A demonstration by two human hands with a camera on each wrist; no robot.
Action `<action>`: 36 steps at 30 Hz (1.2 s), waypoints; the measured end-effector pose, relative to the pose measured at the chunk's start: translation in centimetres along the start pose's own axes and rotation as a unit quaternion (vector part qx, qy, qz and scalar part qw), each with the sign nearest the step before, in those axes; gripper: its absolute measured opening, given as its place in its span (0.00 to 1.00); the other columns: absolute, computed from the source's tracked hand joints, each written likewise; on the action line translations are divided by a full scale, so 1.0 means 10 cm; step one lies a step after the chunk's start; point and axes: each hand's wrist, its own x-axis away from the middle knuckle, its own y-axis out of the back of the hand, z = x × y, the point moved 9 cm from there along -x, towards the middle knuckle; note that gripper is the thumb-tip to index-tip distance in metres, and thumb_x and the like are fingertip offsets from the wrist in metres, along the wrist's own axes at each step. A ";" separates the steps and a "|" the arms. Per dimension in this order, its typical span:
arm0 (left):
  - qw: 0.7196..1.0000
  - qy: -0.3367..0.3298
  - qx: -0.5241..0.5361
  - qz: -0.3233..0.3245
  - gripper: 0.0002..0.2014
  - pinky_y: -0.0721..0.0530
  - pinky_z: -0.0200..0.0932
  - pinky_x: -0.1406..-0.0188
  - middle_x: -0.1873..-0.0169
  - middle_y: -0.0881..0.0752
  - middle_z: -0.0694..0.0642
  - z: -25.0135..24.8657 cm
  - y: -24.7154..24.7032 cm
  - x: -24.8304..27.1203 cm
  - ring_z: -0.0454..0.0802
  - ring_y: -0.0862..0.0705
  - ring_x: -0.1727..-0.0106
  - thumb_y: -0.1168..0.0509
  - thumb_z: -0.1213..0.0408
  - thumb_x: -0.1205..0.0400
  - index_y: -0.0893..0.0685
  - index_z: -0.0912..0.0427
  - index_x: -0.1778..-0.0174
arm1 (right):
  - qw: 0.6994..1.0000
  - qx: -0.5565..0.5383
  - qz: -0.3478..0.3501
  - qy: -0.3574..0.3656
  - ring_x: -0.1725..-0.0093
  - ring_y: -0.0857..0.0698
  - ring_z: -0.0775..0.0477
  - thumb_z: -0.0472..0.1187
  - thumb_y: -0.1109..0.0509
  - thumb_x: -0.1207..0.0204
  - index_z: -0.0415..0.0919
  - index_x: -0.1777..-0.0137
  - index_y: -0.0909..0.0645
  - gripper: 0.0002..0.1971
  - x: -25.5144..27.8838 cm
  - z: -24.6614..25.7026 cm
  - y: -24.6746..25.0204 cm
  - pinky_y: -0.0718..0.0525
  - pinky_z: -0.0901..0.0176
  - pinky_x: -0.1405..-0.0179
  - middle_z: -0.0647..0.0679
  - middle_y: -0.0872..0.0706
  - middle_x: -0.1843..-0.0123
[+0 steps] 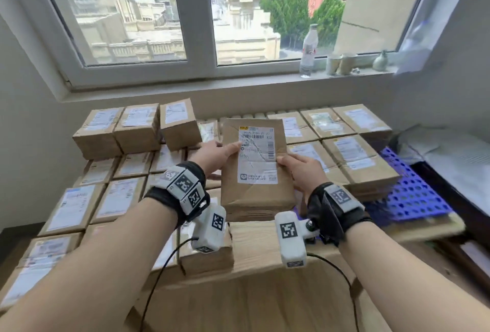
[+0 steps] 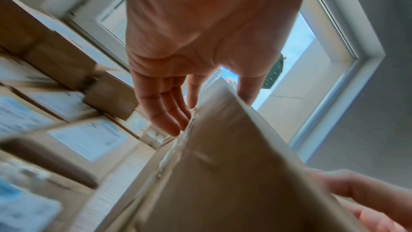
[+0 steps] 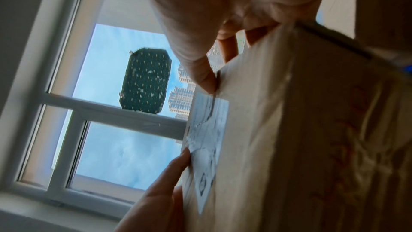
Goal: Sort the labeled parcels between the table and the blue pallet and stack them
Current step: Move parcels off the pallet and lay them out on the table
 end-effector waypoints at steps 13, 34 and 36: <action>0.995 -0.052 -0.010 0.090 0.22 0.16 0.48 0.55 0.43 0.15 0.55 -0.95 -1.45 -0.58 0.52 0.16 0.44 0.36 0.46 0.18 0.24 0.60 0.39 | 0.993 -0.028 -0.117 0.007 0.49 0.11 0.46 0.48 0.25 0.34 0.44 0.43 0.14 0.18 -0.52 0.08 1.50 0.13 0.46 0.45 0.47 0.09 0.48; 0.984 -0.075 0.105 0.121 0.26 0.12 0.51 0.56 0.41 0.15 0.57 -2.19 -3.03 -1.78 0.53 0.15 0.44 0.37 0.45 0.18 0.23 0.63 0.34 | 0.975 -0.004 -0.217 0.044 0.51 0.12 0.43 0.38 0.26 0.28 0.38 0.42 0.15 0.14 -1.90 0.74 3.27 0.13 0.46 0.43 0.42 0.10 0.49; 0.985 -0.075 0.096 0.120 0.26 0.12 0.49 0.60 0.42 0.15 0.56 -2.27 -3.19 -1.76 0.52 0.15 0.47 0.37 0.46 0.18 0.23 0.64 0.35 | 0.977 0.000 -0.207 0.046 0.49 0.12 0.42 0.38 0.25 0.29 0.39 0.43 0.14 0.14 -1.96 0.73 3.45 0.13 0.45 0.43 0.42 0.10 0.48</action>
